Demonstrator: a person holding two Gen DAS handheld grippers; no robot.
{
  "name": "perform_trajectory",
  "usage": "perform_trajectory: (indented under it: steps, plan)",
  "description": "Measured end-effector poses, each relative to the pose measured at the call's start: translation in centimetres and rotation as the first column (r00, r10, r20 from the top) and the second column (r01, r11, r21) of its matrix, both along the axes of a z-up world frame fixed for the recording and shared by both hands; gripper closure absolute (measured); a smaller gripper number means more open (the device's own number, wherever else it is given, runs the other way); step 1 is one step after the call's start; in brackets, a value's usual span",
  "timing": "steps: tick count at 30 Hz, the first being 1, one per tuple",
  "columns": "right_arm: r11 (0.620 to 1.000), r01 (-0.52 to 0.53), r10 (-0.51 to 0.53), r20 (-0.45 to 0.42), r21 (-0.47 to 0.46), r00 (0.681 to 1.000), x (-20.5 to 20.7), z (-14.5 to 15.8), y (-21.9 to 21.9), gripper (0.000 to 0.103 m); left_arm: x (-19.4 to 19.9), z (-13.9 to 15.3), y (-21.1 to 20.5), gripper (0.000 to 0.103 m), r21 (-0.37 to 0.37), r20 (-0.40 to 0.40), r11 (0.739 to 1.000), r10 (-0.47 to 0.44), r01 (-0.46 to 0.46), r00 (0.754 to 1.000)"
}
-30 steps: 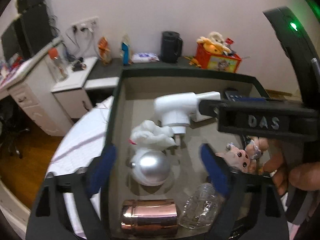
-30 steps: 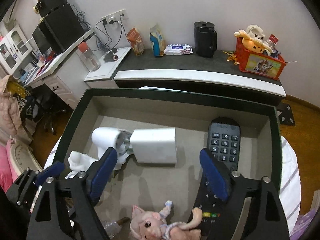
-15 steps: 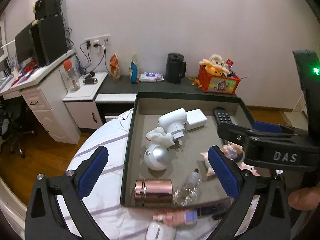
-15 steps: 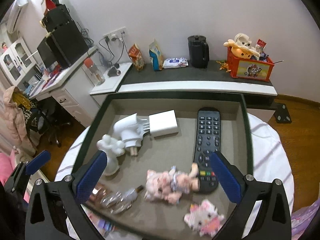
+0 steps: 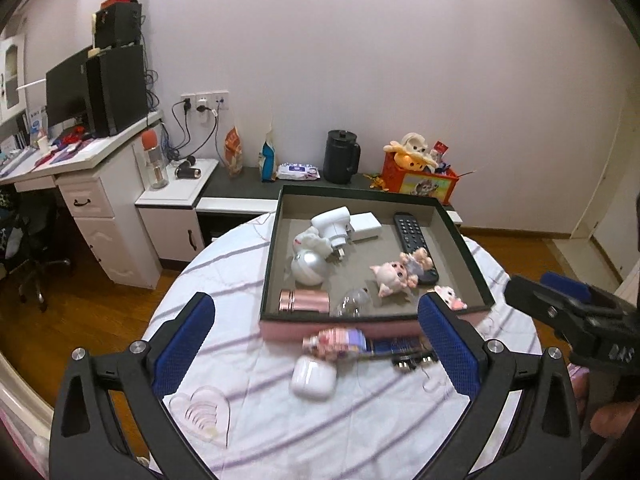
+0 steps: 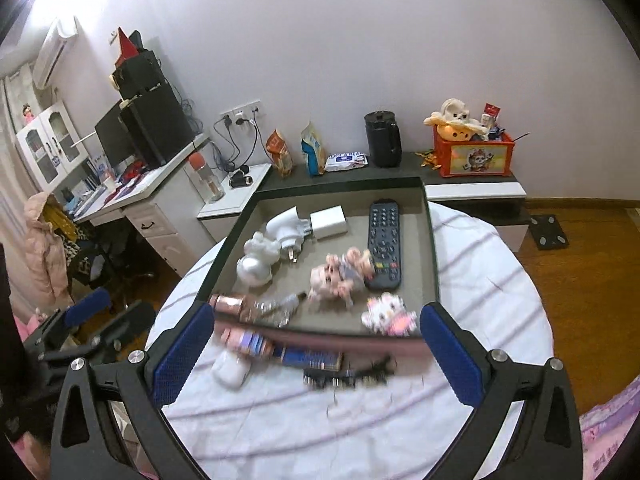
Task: Organize rigid objects
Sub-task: 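Withdraw both tools and reach toward the white earbuds case and black hair clip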
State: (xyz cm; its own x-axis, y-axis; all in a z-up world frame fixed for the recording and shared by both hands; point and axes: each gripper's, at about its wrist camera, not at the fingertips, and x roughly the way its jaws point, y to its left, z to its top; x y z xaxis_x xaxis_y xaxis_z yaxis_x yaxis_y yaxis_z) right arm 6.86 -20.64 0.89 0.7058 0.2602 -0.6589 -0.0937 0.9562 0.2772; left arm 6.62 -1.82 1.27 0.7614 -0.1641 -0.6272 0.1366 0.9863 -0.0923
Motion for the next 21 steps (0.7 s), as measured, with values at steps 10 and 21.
perform_trajectory:
  steps: [10, 21]
  plan:
    - [1.000, 0.017, -0.016, 0.049, -0.010, 0.999, -7.3, 0.2, 0.3, 0.000, -4.8, 0.3, 1.6, 0.000, -0.045, 0.010, 0.998, 0.034, -0.033, 0.999]
    - [1.000, 0.022, -0.022, -0.001, -0.013, 1.000, -10.1, -2.6, 0.4, 0.000, -7.5, -2.6, 3.5, 0.000, -0.067, -0.042, 0.995, 0.074, -0.077, 0.996]
